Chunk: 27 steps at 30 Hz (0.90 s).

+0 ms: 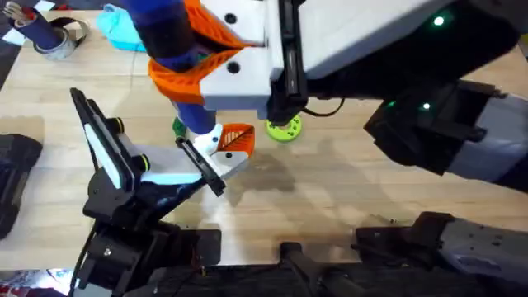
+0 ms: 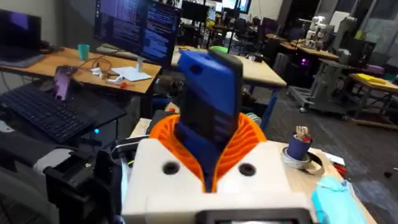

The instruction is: Pick up the gripper from the table and insert it into the empty holder that is missing its gripper. Then pick up a screw, insert it into the mounting hole, and use the screwdriver to tighten it. Finally, clean up the table by picking up the vegetable and placing it into the bucket.

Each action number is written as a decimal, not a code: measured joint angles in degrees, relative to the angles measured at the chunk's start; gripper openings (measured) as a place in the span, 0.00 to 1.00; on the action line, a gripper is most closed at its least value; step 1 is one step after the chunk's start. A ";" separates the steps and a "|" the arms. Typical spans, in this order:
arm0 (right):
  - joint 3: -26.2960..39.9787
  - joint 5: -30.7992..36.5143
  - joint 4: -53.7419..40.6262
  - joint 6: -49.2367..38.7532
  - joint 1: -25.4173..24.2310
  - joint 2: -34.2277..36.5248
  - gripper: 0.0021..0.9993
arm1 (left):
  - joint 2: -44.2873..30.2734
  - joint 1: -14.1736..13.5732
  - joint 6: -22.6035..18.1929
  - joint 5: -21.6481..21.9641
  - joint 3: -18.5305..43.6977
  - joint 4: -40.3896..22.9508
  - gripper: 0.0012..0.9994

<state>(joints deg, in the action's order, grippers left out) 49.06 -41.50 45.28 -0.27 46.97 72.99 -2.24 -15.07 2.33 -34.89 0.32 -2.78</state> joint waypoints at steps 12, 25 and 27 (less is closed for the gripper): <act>-0.07 -0.01 -14.81 -6.27 -12.72 -0.11 0.04 | 0.00 0.00 0.00 0.00 0.00 0.00 0.02; -0.11 1.34 -42.35 -13.26 -34.84 -0.11 0.05 | 0.00 0.00 0.00 0.00 0.00 0.02 0.02; -0.11 1.64 -43.89 -13.76 -37.21 -0.11 0.05 | 0.00 0.00 0.00 0.00 0.00 0.02 0.02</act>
<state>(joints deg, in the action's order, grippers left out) 48.95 -39.86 1.38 -14.04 9.77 72.88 -2.24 -15.07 2.33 -34.89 0.32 -2.76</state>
